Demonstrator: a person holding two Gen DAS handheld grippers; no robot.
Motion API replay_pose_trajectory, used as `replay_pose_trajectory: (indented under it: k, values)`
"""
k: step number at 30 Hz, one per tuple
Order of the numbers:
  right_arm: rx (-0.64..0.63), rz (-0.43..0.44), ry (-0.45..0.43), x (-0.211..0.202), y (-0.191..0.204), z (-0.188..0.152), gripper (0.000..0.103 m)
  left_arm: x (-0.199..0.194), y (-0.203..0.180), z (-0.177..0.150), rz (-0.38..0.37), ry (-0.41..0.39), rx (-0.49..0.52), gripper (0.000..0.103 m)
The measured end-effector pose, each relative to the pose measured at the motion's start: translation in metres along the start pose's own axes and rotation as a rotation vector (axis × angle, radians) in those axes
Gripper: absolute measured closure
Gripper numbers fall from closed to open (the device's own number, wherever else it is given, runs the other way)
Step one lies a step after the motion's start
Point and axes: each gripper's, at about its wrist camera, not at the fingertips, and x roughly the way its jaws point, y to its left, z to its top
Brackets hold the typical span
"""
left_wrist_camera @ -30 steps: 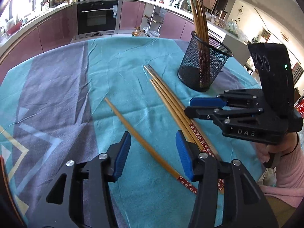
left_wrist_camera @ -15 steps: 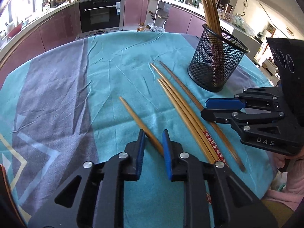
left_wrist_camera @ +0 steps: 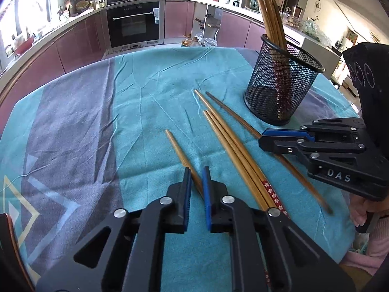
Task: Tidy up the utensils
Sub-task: 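Grasp a chopstick from the pile with the left gripper while the right gripper grasps another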
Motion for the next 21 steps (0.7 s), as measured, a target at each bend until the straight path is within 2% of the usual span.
replay_pose_trajectory:
  k: [3,4,6,7,8,12,16,19,21]
  values:
    - [-0.013,0.036,-0.023,-0.013,0.001,-0.005,0.097,-0.007,-0.004,-0.005,-0.044,-0.006,0.023,0.097]
    - [-0.020,0.046,-0.023,-0.015,0.004,-0.006,0.097,-0.009,-0.006,-0.007,-0.037,-0.003,0.037,0.095]
    - [-0.046,0.048,-0.015,-0.016,0.009,-0.008,0.097,-0.009,-0.009,-0.009,-0.019,0.005,0.049,0.077]
    - [-0.059,0.053,-0.003,-0.014,0.011,-0.009,0.097,-0.008,-0.010,-0.010,-0.015,0.012,0.052,0.061]
    - [-0.066,0.049,0.005,-0.013,0.012,-0.010,0.097,-0.008,-0.011,-0.011,-0.013,0.015,0.055,0.060]
    - [-0.084,0.035,0.043,-0.004,0.014,-0.013,0.094,-0.003,-0.013,-0.014,0.001,0.037,0.064,0.064]
    - [-0.093,0.027,0.037,-0.001,0.015,-0.012,0.095,0.000,-0.010,-0.010,0.019,0.029,0.044,0.087]
    - [-0.096,0.025,0.034,0.000,0.016,-0.011,0.096,0.000,-0.008,-0.007,0.024,0.021,0.016,0.095]
    - [-0.091,0.028,0.027,-0.001,0.014,-0.012,0.097,-0.002,-0.009,-0.007,0.028,0.012,0.009,0.096]
